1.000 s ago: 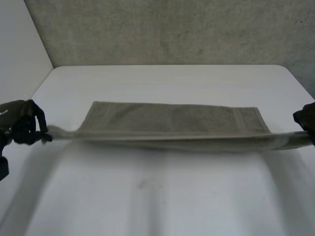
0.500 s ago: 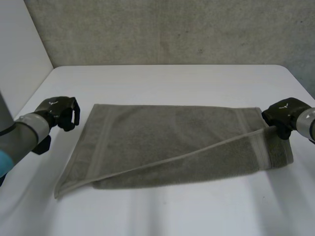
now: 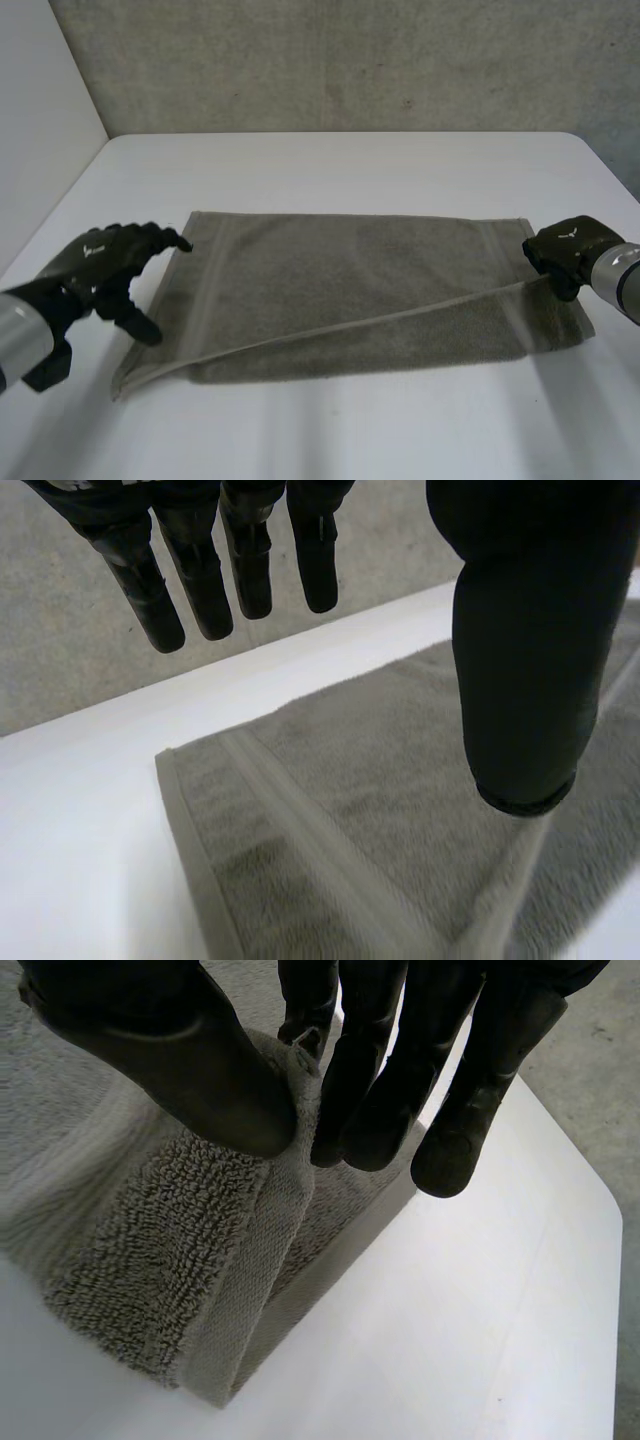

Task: Fold the towel.

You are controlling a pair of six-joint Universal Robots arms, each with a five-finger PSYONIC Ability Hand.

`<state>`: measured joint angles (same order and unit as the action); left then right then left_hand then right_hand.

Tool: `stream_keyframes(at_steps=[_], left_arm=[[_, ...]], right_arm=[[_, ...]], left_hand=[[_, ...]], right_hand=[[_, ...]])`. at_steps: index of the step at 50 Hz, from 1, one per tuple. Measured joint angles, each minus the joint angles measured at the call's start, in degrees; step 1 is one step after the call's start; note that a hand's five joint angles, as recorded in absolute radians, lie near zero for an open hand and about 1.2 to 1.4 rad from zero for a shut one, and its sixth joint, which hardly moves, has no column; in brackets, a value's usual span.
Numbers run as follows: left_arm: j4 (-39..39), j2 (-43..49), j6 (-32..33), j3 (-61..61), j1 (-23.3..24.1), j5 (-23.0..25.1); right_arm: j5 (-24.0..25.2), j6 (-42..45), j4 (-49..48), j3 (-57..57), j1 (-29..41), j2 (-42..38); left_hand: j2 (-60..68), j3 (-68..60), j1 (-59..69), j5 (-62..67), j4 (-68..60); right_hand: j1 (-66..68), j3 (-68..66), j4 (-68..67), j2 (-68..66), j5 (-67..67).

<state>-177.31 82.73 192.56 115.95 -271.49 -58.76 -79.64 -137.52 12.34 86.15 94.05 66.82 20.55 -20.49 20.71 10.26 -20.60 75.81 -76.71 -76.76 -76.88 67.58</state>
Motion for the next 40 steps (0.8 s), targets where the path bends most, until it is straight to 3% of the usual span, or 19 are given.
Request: stream_keyframes(at_steps=[10,15,32,37,40], left_arm=[[-3.6,-0.1,13.1,10.6,-4.0,-0.1],[-5.4,2.7,16.5,12.2,-5.1,-0.3],[-10.2,9.1,16.4,12.2,-4.9,-0.6],[-10.4,9.8,16.3,12.5,-4.7,-0.6],[-10.9,10.1,16.3,12.6,-4.7,-0.5]], right_arm=[[0.0,0.2,-1.7,3.7,0.2,1.5],[0.0,0.2,-2.0,4.5,0.3,2.1],[-0.2,0.3,-2.5,5.5,0.3,2.5],[-0.3,0.3,-2.8,5.6,0.3,2.6],[-0.3,0.3,-2.8,5.8,0.2,2.8]], left_hand=[[0.5,-0.6,0.3,0.9,-0.3],[2.3,-2.4,2.1,2.7,-2.2],[14.1,-14.2,14.0,14.4,-14.1],[25.6,-25.0,25.4,25.0,-24.9],[38.0,-38.0,38.4,38.2,-38.0]], right_hand=[[0.0,0.0,0.0,0.0,0.0],[0.0,0.0,0.0,0.0,0.0],[0.0,0.0,0.0,0.0,0.0],[0.0,0.0,0.0,0.0,0.0],[0.0,0.0,0.0,0.0,0.0]])
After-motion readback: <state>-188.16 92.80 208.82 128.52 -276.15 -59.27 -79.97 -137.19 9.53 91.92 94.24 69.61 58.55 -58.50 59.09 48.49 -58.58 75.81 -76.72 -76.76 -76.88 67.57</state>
